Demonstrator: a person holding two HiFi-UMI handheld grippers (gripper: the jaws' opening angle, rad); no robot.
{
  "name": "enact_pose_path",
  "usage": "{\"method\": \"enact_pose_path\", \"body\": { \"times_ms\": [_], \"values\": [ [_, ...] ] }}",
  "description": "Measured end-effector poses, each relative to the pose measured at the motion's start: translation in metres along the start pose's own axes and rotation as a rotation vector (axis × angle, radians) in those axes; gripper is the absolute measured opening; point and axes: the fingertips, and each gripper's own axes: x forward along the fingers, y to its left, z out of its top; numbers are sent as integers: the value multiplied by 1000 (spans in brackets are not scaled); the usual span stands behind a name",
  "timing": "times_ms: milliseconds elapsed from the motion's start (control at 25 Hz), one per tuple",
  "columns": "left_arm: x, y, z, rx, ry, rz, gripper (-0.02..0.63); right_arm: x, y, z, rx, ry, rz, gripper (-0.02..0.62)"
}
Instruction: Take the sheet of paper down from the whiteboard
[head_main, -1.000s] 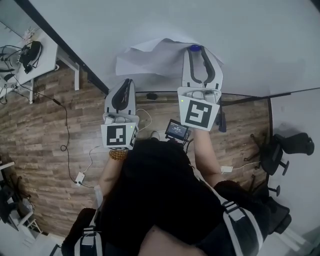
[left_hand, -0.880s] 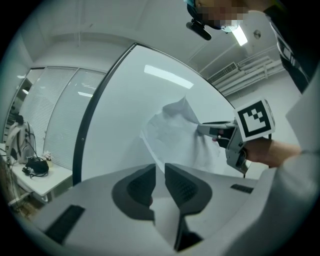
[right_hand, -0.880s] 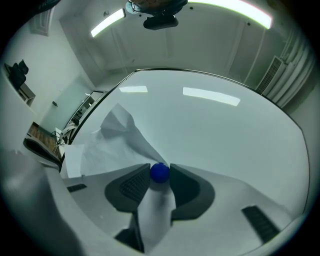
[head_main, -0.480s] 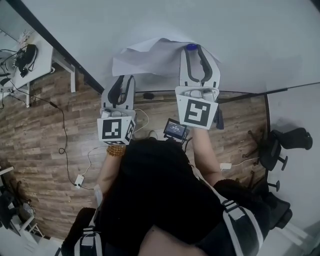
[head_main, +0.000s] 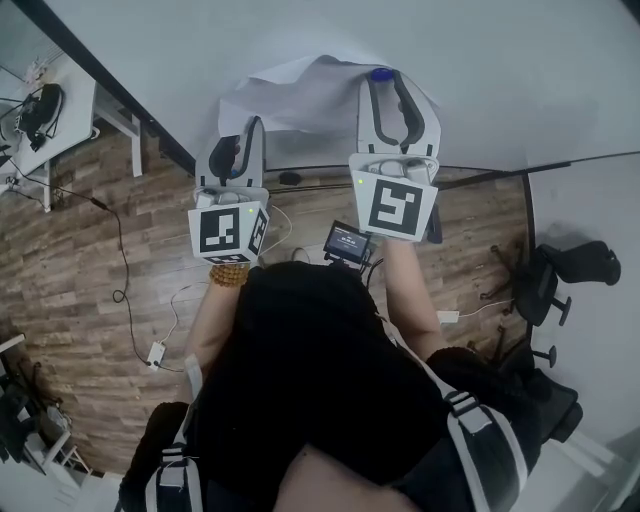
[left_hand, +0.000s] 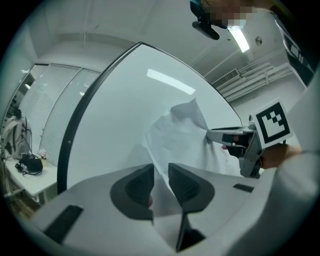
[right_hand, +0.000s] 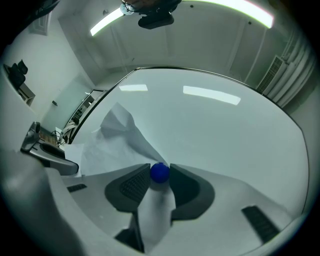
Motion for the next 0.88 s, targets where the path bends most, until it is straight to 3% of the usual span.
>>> {"method": "enact_pose_path", "body": {
  "times_ms": [880],
  "values": [
    [10,8,-3,-52,-3,7,18,2,2,-6,5,1,-3,121]
  ]
}}
